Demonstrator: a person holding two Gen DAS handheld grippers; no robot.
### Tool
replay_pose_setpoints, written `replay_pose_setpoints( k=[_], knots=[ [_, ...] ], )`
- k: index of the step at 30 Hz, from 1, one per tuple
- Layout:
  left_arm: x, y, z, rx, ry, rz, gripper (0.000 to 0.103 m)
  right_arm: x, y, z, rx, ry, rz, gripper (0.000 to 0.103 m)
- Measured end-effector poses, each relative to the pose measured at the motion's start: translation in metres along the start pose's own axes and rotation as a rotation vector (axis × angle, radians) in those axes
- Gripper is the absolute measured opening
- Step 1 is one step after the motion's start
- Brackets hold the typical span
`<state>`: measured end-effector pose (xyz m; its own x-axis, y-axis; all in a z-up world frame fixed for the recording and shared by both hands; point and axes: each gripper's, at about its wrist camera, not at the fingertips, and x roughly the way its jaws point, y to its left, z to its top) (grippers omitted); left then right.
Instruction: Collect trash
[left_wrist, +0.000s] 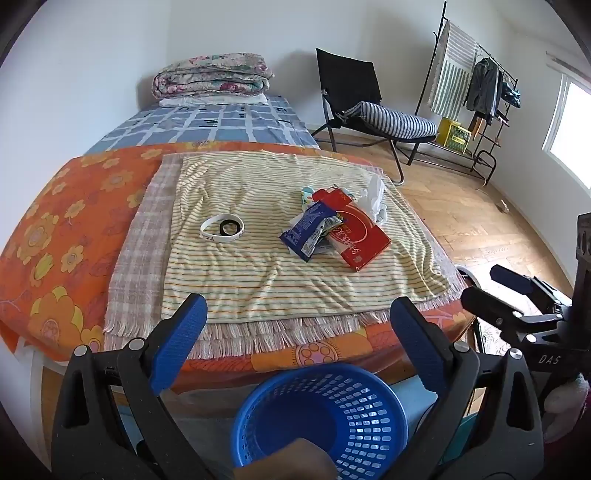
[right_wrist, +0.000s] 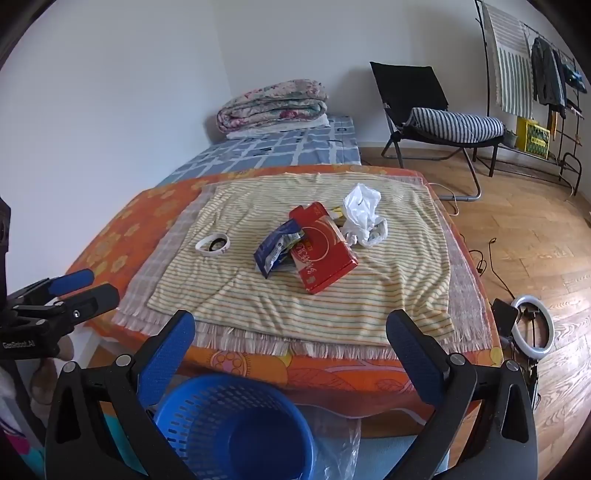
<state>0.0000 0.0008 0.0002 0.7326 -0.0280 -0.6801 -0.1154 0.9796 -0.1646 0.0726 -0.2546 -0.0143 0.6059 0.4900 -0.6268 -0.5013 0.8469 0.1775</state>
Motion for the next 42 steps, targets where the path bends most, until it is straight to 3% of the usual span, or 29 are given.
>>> replay_pose_setpoints(
  k=[42],
  knots=[
    [-0.002, 0.000, -0.001, -0.018, 0.008, -0.013, 0.101, 0.004, 0.004, -0.002, 0.011, 0.014, 0.016, 0.103]
  ],
)
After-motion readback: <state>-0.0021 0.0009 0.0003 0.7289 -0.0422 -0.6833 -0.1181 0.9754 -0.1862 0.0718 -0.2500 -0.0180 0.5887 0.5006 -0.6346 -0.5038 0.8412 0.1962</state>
